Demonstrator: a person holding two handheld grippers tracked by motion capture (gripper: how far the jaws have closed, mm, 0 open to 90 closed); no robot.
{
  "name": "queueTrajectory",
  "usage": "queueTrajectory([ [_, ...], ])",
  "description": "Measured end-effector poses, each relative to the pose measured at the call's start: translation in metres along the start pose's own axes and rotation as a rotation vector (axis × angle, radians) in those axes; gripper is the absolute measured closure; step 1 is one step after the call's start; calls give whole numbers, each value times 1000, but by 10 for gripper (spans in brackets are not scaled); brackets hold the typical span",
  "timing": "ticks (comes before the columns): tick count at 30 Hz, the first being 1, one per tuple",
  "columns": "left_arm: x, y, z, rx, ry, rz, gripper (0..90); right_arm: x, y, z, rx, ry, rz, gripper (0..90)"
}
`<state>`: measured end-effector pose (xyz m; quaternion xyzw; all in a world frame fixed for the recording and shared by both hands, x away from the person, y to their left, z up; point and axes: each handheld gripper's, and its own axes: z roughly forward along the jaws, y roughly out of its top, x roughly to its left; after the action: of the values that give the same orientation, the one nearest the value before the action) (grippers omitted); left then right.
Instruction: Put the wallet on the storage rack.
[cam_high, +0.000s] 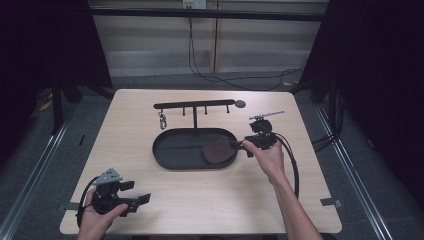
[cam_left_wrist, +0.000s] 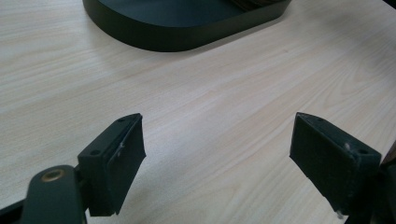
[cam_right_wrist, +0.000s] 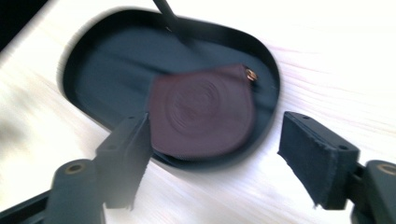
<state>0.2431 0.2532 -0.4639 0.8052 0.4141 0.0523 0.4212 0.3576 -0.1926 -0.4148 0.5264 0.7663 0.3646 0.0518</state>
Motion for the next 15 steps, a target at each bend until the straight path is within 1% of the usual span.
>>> queueTrajectory([
  [1,0,0,-1,-1,1,3,177,0,-3,-1,3,-7,-20,269],
  [2,0,0,-1,-3,1,2,177,-2,-7,-3,-9,7,-15,255],
  [3,1,0,0,-4,1,-3,178,-3,-9,-4,-16,9,-7,248],
  [5,1,0,0,0,3,-5,178,-4,-16,-8,-24,9,-9,245],
  [7,1,-1,0,2,1,-5,178,-6,-22,-11,-39,19,3,234],
  [8,1,-1,0,5,3,-3,178,-7,-26,-13,-37,19,4,233],
  [9,1,-1,1,7,2,-9,178,-8,-29,-15,-31,18,0,230],
  [11,1,0,2,24,16,-20,204,-10,-36,-19,-48,23,11,223],
  [12,2,0,3,29,15,-27,211,-11,-40,-21,-46,22,12,220],
  [15,2,0,3,29,18,-26,211,-13,-50,-27,-55,21,17,215],
])
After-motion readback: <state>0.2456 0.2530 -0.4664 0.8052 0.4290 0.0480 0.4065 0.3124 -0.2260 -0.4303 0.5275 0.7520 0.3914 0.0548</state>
